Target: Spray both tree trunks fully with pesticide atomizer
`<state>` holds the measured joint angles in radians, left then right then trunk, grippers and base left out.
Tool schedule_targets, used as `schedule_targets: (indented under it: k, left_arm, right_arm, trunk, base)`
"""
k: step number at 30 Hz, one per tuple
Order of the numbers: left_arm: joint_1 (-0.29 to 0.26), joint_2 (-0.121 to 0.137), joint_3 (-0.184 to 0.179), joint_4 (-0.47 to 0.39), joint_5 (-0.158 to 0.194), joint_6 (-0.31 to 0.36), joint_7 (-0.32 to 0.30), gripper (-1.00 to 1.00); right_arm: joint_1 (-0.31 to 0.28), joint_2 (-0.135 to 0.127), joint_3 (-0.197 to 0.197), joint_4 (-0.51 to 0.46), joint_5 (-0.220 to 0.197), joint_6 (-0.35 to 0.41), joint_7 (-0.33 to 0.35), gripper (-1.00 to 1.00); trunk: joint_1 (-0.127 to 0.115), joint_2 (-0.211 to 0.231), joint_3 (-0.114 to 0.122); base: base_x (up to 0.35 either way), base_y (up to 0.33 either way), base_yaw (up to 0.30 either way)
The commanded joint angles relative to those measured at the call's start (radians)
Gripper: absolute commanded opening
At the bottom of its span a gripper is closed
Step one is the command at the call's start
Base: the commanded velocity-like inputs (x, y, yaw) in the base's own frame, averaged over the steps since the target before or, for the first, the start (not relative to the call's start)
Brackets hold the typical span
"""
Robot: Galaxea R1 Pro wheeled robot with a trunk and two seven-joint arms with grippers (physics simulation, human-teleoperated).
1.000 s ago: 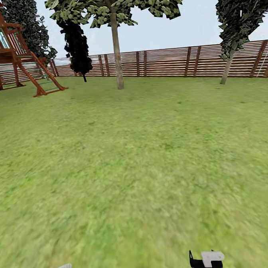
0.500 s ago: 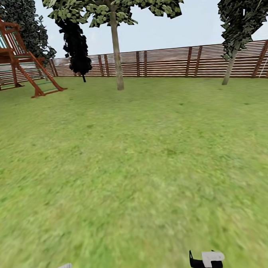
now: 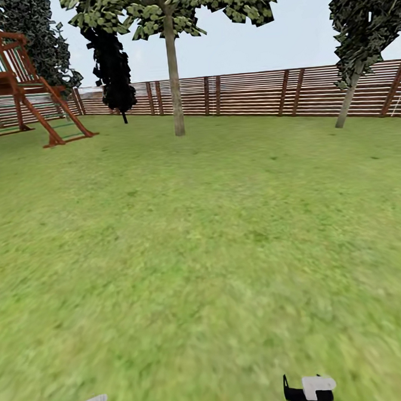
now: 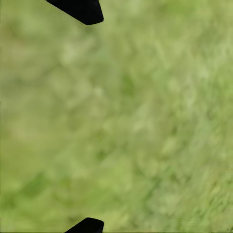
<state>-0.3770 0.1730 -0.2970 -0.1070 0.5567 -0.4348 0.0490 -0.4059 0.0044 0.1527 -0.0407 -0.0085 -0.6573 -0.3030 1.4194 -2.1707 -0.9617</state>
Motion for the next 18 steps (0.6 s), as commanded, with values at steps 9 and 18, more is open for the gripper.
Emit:
schedule_targets:
  k: [9, 18]
  left_arm:
    - [0.0, 0.0, -0.008, 0.0, 0.003, -0.002, 0.005, -1.0]
    - [0.0, 0.0, -0.008, 0.0, 0.003, -0.002, 0.005, -1.0]
  right_arm:
    - [-0.001, 0.0, 0.008, 0.001, -0.001, -0.001, -0.008, 1.0]
    - [-0.001, 0.0, 0.008, 0.001, -0.001, -0.001, -0.008, 1.0]
  trunk:
    - [0.0, 0.0, -0.001]
    - [0.0, 0.0, -0.001]
  base:
    - [0.345, 0.0, 0.0]
    - [0.345, 0.0, 0.0]
